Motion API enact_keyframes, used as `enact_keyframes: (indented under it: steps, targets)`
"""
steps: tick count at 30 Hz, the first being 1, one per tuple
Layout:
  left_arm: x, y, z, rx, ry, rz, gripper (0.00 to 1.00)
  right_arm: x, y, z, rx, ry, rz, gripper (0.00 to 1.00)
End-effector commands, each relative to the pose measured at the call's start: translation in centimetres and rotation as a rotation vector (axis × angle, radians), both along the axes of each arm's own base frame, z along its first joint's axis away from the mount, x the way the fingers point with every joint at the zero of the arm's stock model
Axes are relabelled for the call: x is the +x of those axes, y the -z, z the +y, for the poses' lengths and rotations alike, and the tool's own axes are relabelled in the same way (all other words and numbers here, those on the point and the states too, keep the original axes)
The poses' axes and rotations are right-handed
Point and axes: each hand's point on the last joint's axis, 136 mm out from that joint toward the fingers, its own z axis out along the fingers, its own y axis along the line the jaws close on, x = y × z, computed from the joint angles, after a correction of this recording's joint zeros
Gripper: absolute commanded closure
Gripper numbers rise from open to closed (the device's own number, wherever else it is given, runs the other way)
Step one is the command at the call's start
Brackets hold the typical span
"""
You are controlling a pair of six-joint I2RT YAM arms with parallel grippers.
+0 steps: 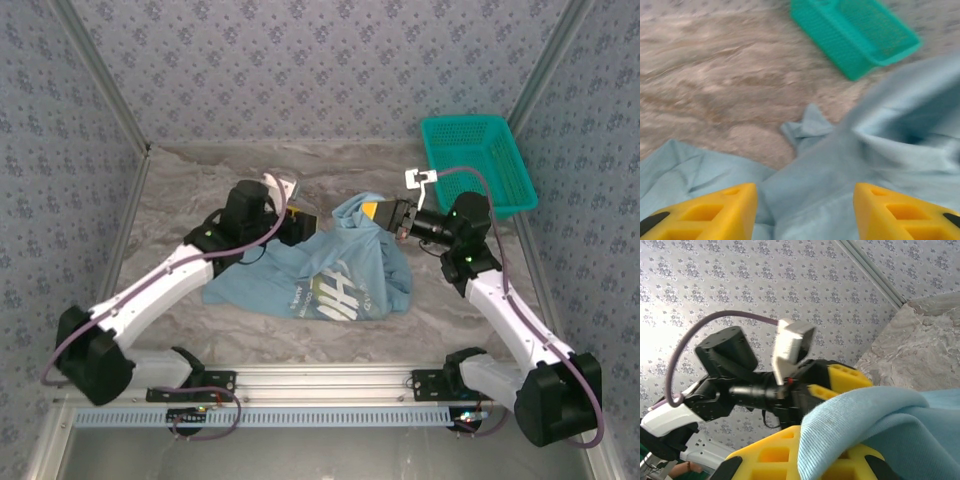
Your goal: Fold the inside-out t-shirt
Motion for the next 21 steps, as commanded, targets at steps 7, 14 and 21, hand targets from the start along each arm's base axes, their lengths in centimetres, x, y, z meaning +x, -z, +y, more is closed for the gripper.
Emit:
enact_keyframes:
  steps: [7,14,21]
  targets:
    - [-7.3,-5.9,-6.7,-0.213,0.537,-0.097,0.58,-0.6,-1.6,0.4,-0.020,-0.004,-0.066,1.00]
    - [-4.6,-4.4,-7.3,-0.106,0.467,-0.080,0.61,-0.9,-1.8,0.3,-0.035,-0.001,-0.080,1.00]
    - [-2.1,-3.8,-7.6,-0.038,0.391,-0.101,0.60,-1.0,-1.8,0.3,-0.040,-0.002,-0.085,1.00]
